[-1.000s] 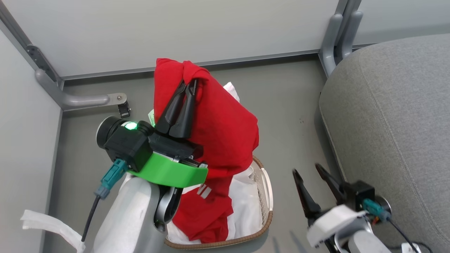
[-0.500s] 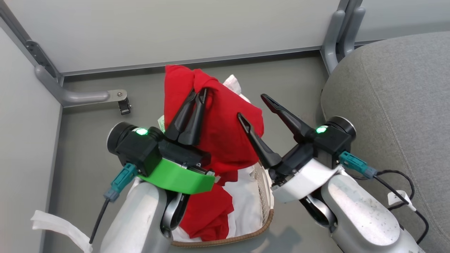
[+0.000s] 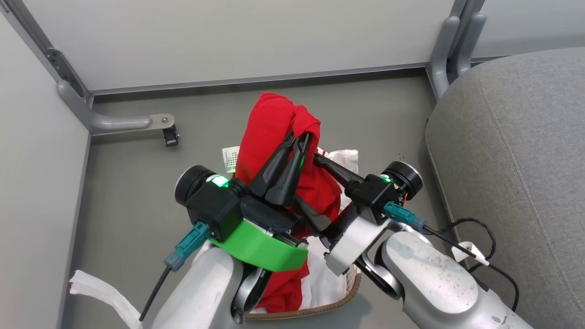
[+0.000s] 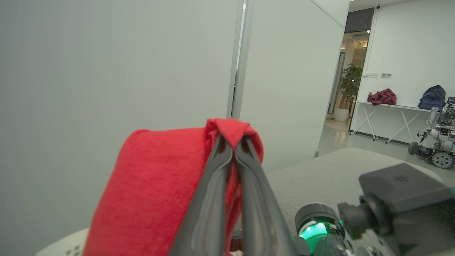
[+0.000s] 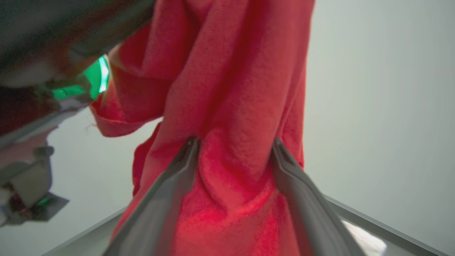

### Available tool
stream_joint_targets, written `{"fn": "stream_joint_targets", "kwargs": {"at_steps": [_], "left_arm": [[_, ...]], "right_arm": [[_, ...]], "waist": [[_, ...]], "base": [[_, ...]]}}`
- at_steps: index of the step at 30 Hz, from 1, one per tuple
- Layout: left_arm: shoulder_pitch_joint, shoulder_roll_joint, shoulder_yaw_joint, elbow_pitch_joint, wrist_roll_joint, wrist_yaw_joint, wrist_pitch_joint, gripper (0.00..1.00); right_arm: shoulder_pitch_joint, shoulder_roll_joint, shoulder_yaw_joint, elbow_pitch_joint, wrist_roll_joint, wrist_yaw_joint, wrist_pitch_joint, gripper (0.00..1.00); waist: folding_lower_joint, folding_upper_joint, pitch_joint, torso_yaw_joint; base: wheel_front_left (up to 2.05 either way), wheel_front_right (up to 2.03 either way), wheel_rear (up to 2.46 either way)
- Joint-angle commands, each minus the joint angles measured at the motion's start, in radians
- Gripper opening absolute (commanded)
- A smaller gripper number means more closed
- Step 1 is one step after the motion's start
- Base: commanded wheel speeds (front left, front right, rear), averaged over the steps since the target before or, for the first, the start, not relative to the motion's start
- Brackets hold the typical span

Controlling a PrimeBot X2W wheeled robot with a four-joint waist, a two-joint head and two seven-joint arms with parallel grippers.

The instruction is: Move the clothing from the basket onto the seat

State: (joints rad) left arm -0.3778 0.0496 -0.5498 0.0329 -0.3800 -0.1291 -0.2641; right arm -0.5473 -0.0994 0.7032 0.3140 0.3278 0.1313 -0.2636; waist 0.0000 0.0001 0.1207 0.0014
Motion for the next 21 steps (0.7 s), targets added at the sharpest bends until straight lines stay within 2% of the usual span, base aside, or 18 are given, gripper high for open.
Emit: {"fn": "stream_joint_targets", "kwargs": {"at_steps": [1,14,15,16,17,21], "left_arm": [[-0.01,0.002,-0.006,-0.008,-0.009,-0.002,-0.001,0.0],[-0.002,0.002,-0.039,-0.009,-0.03,-0.002,-0.001,0.0],[-0.001,0.002,-0.037,-0.008,-0.03,-0.002,-0.001,0.0],[0.0,0.002,-0.035,-0.007,-0.03,-0.002,-0.001,0.0],[0.004,0.002,-0.031,-0.004,-0.029,-0.002,-0.001,0.0],[0.015,0.002,-0.021,0.004,-0.02,-0.002,-0.001,0.0]], "right_arm": [[-0.011,0.003,0.003,0.019,-0.007,-0.001,-0.002,1.0],[0.017,0.026,0.028,0.159,0.012,-0.001,-0.002,1.0],[0.023,0.028,0.029,0.162,0.023,-0.001,-0.002,0.64],[0.027,0.03,0.037,0.165,0.033,-0.001,-0.002,0.16],[0.028,0.03,0.046,0.162,0.044,-0.001,-0.002,0.0],[0.03,0.019,0.032,0.132,0.063,-0.001,-0.002,0.0]], "waist": [[0.0,-0.0001,-0.002,0.004],[0.0,-0.0001,-0.013,0.013],[0.0,-0.0001,-0.013,0.013],[0.0,-0.0001,-0.013,0.012],[0.0,-0.0001,-0.013,0.01],[0.0,-0.0001,-0.012,0.001]], "base": [[0.0,0.0,0.0],[0.0,0.0,0.0],[0.0,0.0,0.0],[0.0,0.0,0.0],[0.0,0.0,0.0],[0.0,0.0,0.0]]}}
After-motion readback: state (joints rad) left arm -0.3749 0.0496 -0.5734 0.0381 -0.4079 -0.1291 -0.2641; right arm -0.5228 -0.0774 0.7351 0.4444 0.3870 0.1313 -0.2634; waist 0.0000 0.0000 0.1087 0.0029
